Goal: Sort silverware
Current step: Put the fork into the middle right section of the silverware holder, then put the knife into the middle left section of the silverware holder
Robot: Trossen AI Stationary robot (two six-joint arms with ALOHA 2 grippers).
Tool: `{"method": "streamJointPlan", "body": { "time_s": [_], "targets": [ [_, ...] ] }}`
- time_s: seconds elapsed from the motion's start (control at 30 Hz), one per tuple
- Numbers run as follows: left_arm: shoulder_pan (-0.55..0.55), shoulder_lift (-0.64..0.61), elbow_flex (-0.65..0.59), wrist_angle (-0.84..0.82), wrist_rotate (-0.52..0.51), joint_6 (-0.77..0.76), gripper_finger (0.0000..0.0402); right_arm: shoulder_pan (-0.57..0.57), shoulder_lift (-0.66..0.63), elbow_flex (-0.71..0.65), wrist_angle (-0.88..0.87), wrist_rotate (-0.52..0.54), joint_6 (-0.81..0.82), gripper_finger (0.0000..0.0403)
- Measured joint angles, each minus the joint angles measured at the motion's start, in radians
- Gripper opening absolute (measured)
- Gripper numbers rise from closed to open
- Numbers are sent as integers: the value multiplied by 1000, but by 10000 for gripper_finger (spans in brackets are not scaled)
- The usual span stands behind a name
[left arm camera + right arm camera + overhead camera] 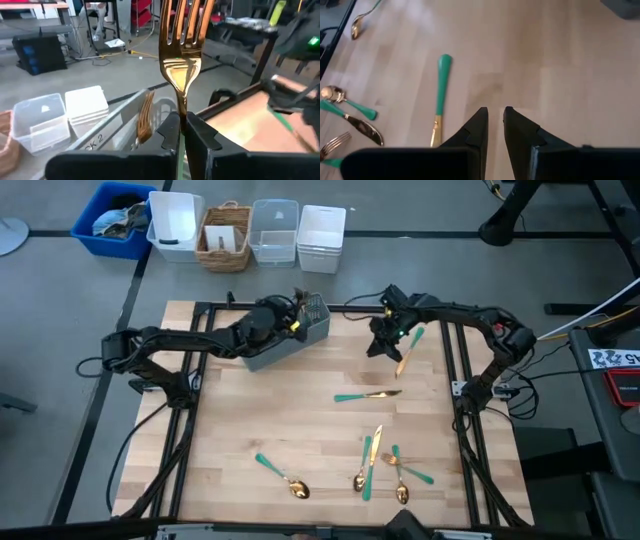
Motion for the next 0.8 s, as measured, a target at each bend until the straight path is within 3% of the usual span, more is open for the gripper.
{"method": "streamJointPlan", "body": {
  "time_s": [0.37, 0.8],
  "targets": [
    [-3, 4, 0, -195, 24, 17, 51, 196, 0, 0, 8, 121, 9, 62],
    [-15, 2, 0, -249, 57, -33, 109, 440, 0, 0, -60, 439, 226, 62]
  ]
}}
